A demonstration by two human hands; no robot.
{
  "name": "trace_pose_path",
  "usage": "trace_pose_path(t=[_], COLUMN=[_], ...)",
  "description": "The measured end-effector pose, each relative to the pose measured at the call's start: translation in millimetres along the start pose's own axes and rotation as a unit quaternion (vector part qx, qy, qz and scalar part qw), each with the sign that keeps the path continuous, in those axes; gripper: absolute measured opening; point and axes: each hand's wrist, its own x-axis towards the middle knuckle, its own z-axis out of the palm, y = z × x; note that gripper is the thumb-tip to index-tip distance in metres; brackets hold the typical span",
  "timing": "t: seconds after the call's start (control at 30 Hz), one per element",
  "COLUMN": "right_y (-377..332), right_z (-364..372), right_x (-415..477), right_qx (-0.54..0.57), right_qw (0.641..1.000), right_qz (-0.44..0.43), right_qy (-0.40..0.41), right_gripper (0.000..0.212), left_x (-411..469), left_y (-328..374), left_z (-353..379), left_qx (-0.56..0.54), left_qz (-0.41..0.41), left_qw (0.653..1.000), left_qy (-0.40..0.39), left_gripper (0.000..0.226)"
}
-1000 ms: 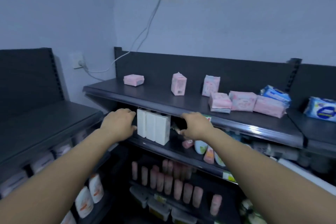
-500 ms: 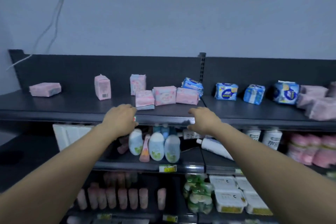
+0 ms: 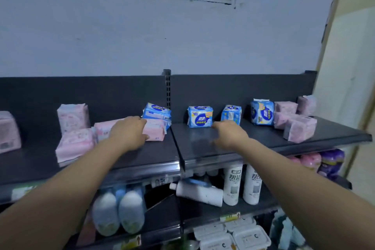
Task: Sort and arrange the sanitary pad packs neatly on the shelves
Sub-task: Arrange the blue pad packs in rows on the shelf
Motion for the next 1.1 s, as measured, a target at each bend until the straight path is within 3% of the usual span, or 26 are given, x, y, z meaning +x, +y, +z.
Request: trace_pose_path(t=[0.13,0.4,0.63,0.9,1.03,1.1], right_y=[35.6,99.2,158.7,199.9,204.3,207.9], right_z=[9.5,33.1,51.2,59.8,66.6,64.1], right_x=[41.3,97.9,141.4,196.4,216.8,223.0], right_qx=[0.002,-0.003,0.0,0.064,0.042,0.018], right_qw=[1.0,0.998,0.997,0.998,0.999,1.0], right_qz=[0.023,0.064,0.076,0.023,-0.011,-0.017], right_qy=[-0.001,-0.012,-0.014,0.014,-0.013,0.016], right_gripper=[0.05,0.055,0.056,0.063,0.058,0.043], left_x=[56.3,139.6,183.5,205.4,215.4,225.2], left_y=[19.0,47.6,59.9,76.0,97.5,117.9], left_z=[18.5,54.8,81.0,87.8,80.6,71.4], left_qx=[0.019,0.091,0.145,0.277,0.232,0.188], left_qz=[0.014,0.052,0.024,-0.015,-0.029,-0.021], left_qw=[1.0,0.994,0.988,0.96,0.972,0.982], left_qy=[0.013,0.017,-0.042,-0.018,0.016,0.021], left_gripper=[0.042,0.026,0.047,0.026,0.023,0.02])
